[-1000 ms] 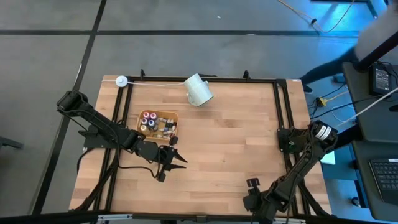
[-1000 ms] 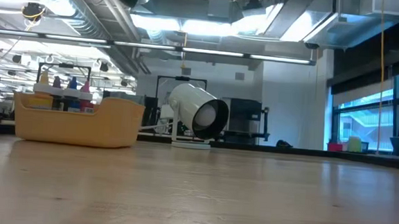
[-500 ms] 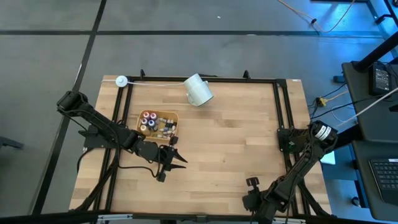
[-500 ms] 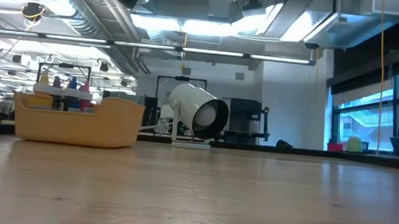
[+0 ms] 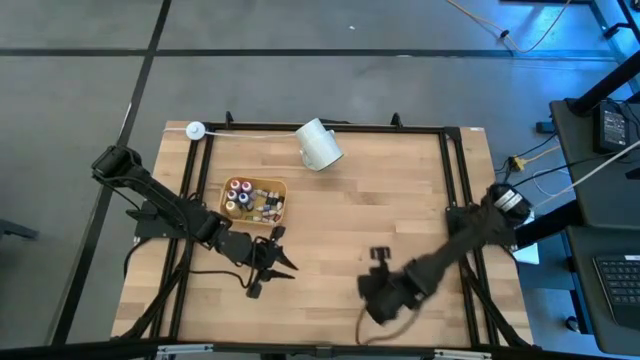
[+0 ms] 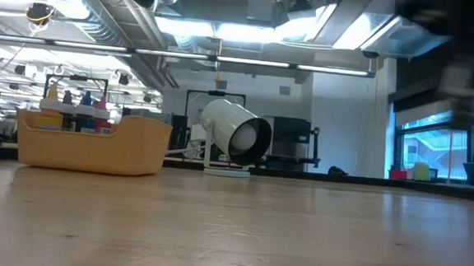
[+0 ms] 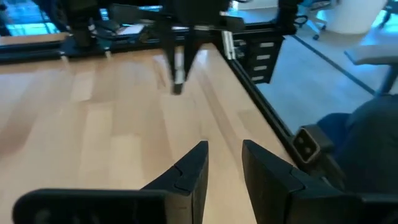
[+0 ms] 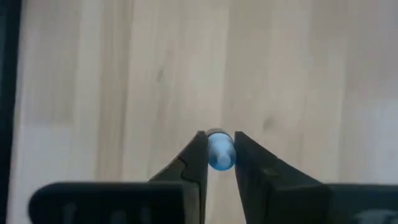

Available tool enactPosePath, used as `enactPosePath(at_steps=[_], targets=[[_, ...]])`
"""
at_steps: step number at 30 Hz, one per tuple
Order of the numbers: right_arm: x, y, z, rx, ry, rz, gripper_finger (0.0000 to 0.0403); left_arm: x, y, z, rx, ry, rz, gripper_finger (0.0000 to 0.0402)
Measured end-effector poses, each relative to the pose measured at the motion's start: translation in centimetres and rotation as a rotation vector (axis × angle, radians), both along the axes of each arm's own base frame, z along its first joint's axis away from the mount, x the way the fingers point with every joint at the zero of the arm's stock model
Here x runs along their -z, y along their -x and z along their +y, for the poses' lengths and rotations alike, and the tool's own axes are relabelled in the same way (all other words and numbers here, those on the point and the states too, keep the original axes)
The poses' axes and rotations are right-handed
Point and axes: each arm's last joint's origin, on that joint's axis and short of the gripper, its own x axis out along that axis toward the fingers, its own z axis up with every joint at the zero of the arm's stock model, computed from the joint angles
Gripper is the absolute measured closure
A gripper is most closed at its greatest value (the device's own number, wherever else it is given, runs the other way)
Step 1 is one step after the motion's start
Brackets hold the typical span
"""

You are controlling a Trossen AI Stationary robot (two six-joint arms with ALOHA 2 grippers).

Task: Pick & Place food coloring
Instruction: Put the small brown food coloring bottle into the bin

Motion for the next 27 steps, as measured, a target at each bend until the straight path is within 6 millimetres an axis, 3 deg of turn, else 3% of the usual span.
enactPosePath(at_steps=[6,10,14,19,27], targets=[[-2.1,-5.3,-4.7,-0.098,-0.036,-0.071,0.0342,0.4,0.9,-1.2,0.161,0.163,0.131,0.0305],[-2.6,-8.4,-8.2,-0.163,-0.078,-0.170,0.0342,0.4,1.7,-2.3,0.271,0.294,0.228,0.0305],[-2.3,-11.5,-11.0,-0.229,-0.134,-0.296,0.0342,0.4,2.5,-3.5,0.290,0.295,0.231,0.0308],[-1.4,-13.5,-12.7,-0.283,-0.150,-0.371,0.0342,0.4,3.1,-4.2,0.289,0.280,0.223,0.0306],[2.3,-15.2,-13.6,-0.246,-0.145,-0.327,0.0342,0.4,3.0,-4.1,0.249,0.263,0.210,0.0305]])
